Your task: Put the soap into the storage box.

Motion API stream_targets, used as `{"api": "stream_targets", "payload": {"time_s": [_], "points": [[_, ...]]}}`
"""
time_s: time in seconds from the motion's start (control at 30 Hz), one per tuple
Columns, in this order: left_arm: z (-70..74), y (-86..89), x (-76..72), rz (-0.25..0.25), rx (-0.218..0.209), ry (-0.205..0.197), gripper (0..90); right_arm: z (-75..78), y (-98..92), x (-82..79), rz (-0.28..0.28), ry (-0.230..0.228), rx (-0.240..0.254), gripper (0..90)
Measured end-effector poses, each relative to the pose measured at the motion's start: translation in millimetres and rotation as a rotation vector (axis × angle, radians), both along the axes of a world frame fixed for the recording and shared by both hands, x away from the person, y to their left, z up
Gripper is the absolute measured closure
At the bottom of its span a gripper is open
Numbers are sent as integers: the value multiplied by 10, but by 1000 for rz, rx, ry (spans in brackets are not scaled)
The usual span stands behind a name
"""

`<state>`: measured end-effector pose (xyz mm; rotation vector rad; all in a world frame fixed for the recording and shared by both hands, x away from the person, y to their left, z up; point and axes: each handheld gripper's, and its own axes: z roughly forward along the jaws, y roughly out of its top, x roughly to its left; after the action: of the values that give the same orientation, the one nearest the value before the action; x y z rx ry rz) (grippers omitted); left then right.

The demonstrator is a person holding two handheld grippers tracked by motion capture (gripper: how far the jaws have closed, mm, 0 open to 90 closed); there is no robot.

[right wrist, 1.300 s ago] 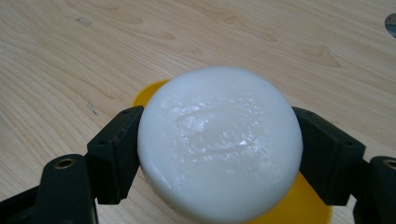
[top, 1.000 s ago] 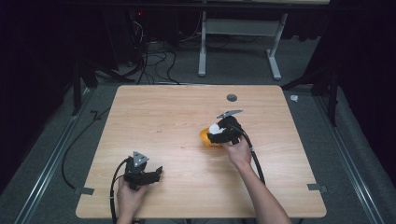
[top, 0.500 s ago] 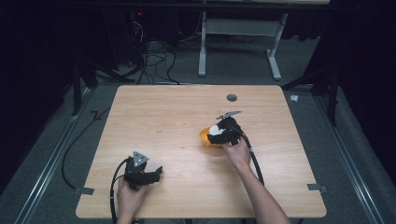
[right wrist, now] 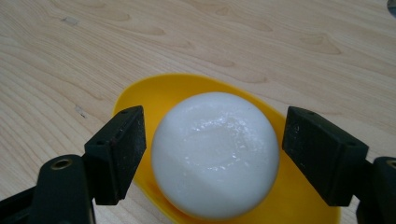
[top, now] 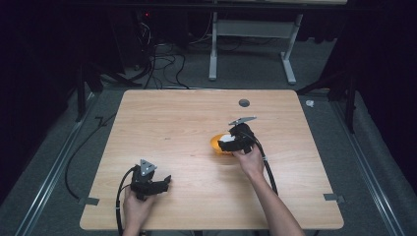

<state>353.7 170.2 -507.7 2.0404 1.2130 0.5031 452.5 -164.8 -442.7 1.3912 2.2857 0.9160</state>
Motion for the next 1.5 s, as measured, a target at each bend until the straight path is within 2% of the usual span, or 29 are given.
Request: {"api": "stream_targets", "payload": {"time_s": [0.63,1.5], "points": [[0,0,0,0,0,0,186,227,-226,-162,-9,-89,74,240],[1,0,0,-2,1,1,186,394,-586,-325,-58,-145,89,251]]}}
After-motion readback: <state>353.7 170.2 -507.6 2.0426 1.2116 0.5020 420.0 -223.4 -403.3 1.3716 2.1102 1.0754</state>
